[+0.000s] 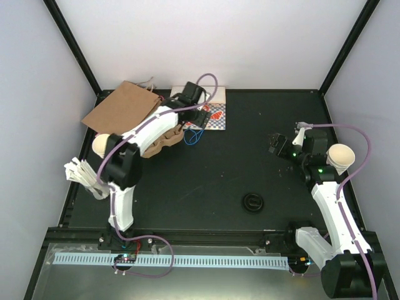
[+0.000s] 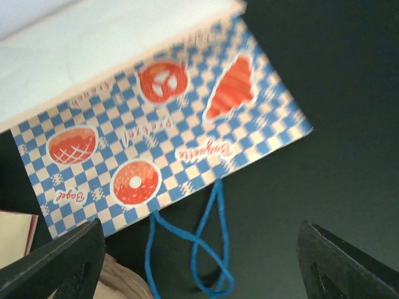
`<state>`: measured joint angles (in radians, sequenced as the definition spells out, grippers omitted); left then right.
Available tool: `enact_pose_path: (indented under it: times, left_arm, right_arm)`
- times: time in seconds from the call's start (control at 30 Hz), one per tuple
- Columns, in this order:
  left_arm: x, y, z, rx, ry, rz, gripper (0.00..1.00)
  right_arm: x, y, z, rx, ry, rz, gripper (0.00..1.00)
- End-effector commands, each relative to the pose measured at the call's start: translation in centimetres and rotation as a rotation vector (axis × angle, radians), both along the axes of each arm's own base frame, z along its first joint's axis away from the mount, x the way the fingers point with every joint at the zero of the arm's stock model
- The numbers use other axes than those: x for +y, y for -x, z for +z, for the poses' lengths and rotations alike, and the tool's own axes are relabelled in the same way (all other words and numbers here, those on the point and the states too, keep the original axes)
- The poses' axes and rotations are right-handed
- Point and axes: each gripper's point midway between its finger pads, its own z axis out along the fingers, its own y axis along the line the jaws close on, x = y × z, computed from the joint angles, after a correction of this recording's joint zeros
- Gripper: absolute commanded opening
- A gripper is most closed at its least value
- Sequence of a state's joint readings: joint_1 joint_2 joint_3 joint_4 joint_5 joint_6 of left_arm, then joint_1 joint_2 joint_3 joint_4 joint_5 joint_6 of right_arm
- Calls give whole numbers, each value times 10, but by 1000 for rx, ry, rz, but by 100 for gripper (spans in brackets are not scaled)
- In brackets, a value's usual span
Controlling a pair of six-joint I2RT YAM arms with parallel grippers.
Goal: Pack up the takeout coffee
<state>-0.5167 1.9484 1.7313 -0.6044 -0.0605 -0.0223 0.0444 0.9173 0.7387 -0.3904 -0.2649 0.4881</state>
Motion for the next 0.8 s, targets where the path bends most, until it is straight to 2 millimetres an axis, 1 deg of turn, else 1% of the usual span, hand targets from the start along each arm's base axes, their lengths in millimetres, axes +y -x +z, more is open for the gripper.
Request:
enact_pose_path:
  times: [0.0, 0.07, 0.17, 0.2, 0.27, 0.37, 0.43, 0.5, 0.53, 0.63, 0.7, 0.77]
  left_arm:
    - [11, 18, -54, 114, -408, -104, 86]
    - [2, 24, -67, 123, -471, -168, 85]
    - [-7, 33, -81, 162, -479, -221, 84]
    - [-8, 35, -86, 180, -480, -231, 83]
    - [-4, 39, -95, 206, -510, -233, 82]
    - [6, 41, -105, 230, -577, -221, 82]
    - [12, 38, -109, 226, -612, -199, 82]
    - [15, 33, -106, 210, -618, -159, 82]
    - [17, 31, -103, 205, -604, -122, 82]
    - [11, 29, -97, 214, -491, -62, 83]
    - [7, 29, -97, 233, -410, -26, 81]
    - [3, 29, -101, 261, -339, -8, 77]
  right_arm:
    - [5, 1, 6, -21, 7, 38, 100]
    - [6, 1, 7, -26, 6, 42, 100]
    - [7, 0, 7, -31, 7, 53, 100]
    - [8, 0, 8, -32, 7, 56, 100]
    - [8, 0, 8, -34, 9, 60, 100]
    - [9, -1, 8, -37, 5, 67, 100]
    - [11, -1, 9, -42, -2, 73, 100]
    - [12, -1, 10, -46, -10, 76, 100]
    - [13, -2, 10, -46, -14, 79, 100]
    - [13, -2, 10, -46, -16, 83, 100]
    - [14, -2, 11, -46, -18, 83, 100]
    - [14, -2, 11, -48, -22, 85, 100]
